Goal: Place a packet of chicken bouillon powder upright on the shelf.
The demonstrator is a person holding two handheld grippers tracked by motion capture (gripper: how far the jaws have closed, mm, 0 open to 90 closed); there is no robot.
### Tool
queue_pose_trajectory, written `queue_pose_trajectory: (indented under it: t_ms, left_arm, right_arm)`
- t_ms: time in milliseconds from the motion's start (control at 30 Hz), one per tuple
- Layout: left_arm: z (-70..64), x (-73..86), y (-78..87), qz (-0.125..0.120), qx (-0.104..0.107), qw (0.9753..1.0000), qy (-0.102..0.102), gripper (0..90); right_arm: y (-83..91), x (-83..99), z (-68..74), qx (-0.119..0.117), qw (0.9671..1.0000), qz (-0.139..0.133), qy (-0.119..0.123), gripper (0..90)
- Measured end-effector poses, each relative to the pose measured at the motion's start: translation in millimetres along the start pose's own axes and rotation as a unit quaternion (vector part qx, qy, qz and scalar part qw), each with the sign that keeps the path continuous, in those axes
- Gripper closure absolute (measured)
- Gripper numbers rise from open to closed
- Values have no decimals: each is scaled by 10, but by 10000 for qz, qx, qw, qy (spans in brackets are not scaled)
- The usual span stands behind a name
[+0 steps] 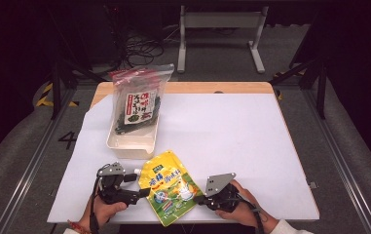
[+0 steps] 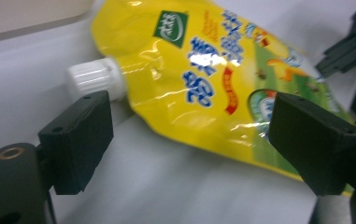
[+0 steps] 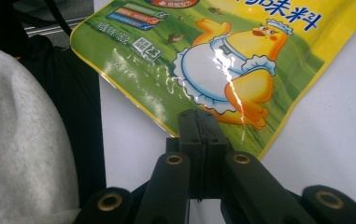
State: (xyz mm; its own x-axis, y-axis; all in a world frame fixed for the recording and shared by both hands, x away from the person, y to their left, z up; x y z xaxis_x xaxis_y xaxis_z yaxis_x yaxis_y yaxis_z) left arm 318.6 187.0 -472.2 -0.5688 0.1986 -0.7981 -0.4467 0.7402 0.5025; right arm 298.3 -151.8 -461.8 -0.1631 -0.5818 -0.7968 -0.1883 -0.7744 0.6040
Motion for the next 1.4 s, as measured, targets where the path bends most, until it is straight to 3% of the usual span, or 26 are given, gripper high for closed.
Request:
queue_pose_trajectory:
  t_ms: [67,133,300,367,467,633,800,833,933,967,1033,1100,1267,1333,1400]
  left_arm:
    - [-13,37,19,83,4,9999,82,158]
    - [-34,57,27,122,67,9999,25,166]
    - [-109,61,-19,217,449,9987,122,178]
    - [-102,52,-49,201,649,9973,270,177]
    - [-121,27,-106,229,855,9956,315,170]
    - [-151,-17,-187,221,891,9953,291,184]
    - [-144,-70,-252,99,738,9967,316,206]
    - [-156,-97,-307,126,653,9975,238,223]
    - [-183,-112,-366,86,705,9971,257,251]
    - [-202,-117,-397,104,703,9972,217,279]
    - [-258,-136,-483,111,930,9954,181,349]
    - [-288,-169,-538,73,844,9964,95,343]
    - [-196,-207,-505,-193,942,9949,298,583]
    - [-233,-206,-494,-194,809,9965,92,673]
    - [-271,-235,-447,-348,858,9956,-111,763]
  right_arm:
    - [2,4,-4,-20,10000,27,-35,900]
    - [4,12,-7,-51,10000,-12,-81,900]
    - [9,20,-13,-51,9999,-20,-108,900]
    - [9,22,-20,-74,9999,-26,-135,900]
    - [7,21,-22,-85,9999,-20,-73,900]
    - [5,17,-18,-71,10000,-6,-30,900]
    - [1,16,-9,-16,10000,-19,-10,900]
    - [0,18,-10,-22,10000,-32,-23,900]
    - [-6,25,-7,-66,10000,-10,-16,900]
    - [-7,27,-3,-49,10000,-26,-16,900]
    - [-8,26,4,-15,10000,-10,43,900]
    - [-7,27,1,-37,10000,-10,8,900]
    - [-4,43,-3,-62,9999,-66,79,900]
    - [-3,47,-6,-61,9999,-81,63,900]
    - [-2,52,-4,-63,9999,-113,63,900]
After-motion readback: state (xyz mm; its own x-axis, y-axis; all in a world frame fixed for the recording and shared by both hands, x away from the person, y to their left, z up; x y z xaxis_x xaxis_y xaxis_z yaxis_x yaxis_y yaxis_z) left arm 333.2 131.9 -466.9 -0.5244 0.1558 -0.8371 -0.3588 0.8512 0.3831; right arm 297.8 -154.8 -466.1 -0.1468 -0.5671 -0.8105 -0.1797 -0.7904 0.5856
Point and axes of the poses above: each handheld gripper's, and its own axes: y roughly backward along the jaws, x roughly out of its underside, z roughly to its left, the point moved 1 cm from there along -y, roughly forward along the jaws, and after that the axes turned 9 degrees about -z, right-handed, at the moved point
